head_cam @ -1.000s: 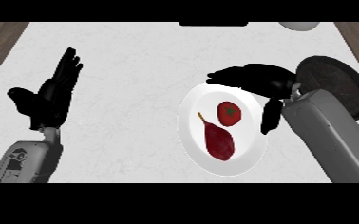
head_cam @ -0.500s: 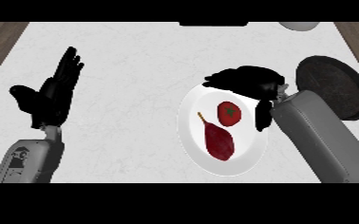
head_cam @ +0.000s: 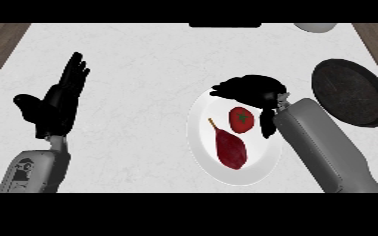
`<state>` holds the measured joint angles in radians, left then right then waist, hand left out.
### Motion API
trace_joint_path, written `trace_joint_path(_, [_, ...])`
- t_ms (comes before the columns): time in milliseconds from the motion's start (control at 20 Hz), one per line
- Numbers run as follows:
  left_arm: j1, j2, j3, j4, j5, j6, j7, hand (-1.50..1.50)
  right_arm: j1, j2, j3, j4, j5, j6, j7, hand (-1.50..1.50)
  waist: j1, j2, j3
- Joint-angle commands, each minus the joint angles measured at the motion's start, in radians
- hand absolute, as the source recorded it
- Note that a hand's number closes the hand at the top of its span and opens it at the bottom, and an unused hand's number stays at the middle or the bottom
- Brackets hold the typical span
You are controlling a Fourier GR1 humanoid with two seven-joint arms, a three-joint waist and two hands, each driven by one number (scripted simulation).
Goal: Pick the tomato from the plate and place it in the pan
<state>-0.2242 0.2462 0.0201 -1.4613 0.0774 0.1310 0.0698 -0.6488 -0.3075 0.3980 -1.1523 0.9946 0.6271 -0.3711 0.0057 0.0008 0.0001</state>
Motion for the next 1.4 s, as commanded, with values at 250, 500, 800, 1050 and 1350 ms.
trace_joint_path(250, [0.02, 0.008, 0.038, -0.032, 0.01, -0.055, 0.028, 0.0, 0.021, 0.074, 0.004, 0.076, 0.108, -0.01, -0.009, -1.5, 0.001, 0.0, 0.0])
trace_joint_path(500, [-0.021, -0.02, 0.035, 0.007, -0.014, -0.035, 0.017, 0.0, 0.038, 0.066, 0.045, 0.096, 0.122, -0.014, -0.142, 1.5, -0.002, 0.001, 0.0])
trace_joint_path(800, [-0.009, -0.001, 0.065, -0.019, -0.002, -0.08, 0.028, 0.0, 0.049, 0.033, 0.023, 0.1, 0.176, -0.095, -0.233, 1.5, -0.003, -0.001, 0.0])
trace_joint_path(1050, [-0.016, -0.036, 0.06, -0.018, -0.045, -0.038, 0.012, 0.0, 0.018, 0.065, -0.027, 0.131, 0.196, -0.111, -0.235, 1.5, -0.001, 0.0, 0.0])
trace_joint_path(1350, [0.04, -0.006, 0.091, -0.015, -0.039, -0.022, 0.017, 0.0, 0.276, 0.251, -0.242, -0.001, 0.171, -0.148, 0.41, 1.5, -0.091, -0.028, -0.001])
